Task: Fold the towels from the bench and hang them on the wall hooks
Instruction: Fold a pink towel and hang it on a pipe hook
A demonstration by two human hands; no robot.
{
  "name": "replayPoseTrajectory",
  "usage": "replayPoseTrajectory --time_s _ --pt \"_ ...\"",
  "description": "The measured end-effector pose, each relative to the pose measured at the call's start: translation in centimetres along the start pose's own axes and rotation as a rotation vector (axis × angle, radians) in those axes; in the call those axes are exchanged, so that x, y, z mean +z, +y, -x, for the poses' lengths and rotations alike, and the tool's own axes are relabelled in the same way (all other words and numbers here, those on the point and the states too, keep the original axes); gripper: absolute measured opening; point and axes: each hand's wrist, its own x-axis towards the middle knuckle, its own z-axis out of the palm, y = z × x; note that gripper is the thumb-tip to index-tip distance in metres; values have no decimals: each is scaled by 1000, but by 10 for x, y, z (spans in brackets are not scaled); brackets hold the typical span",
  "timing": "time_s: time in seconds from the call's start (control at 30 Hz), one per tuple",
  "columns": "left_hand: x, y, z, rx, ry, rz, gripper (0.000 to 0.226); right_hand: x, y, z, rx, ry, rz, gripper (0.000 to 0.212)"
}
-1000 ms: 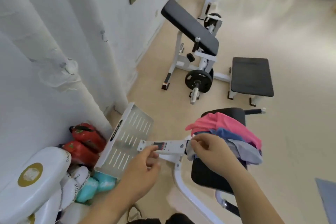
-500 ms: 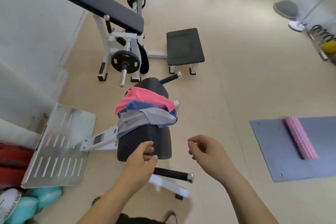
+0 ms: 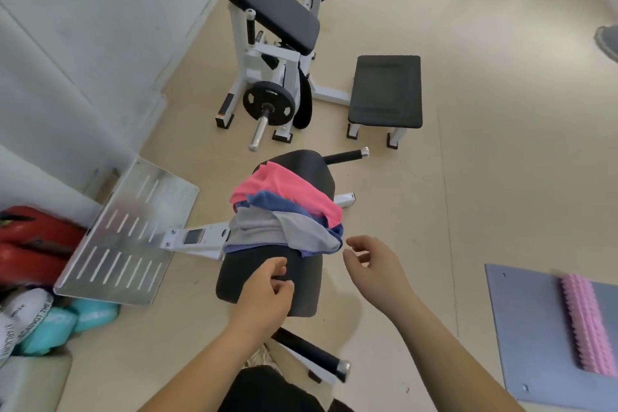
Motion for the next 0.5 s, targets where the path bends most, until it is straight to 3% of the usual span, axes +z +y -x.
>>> replayPoseTrajectory --time_s 0.23,0.33,0.5 --pt "7 40 -57 50 -32 -37 40 -4 -28 -103 -43 -121 305 25" --pt "13 45 -73 -7 23 -9 44 7 -18 -161 -64 -196 502 35" --pt "57 51 -101 -111 184 65 46 20 -7 -225 -94 -449 587 22"
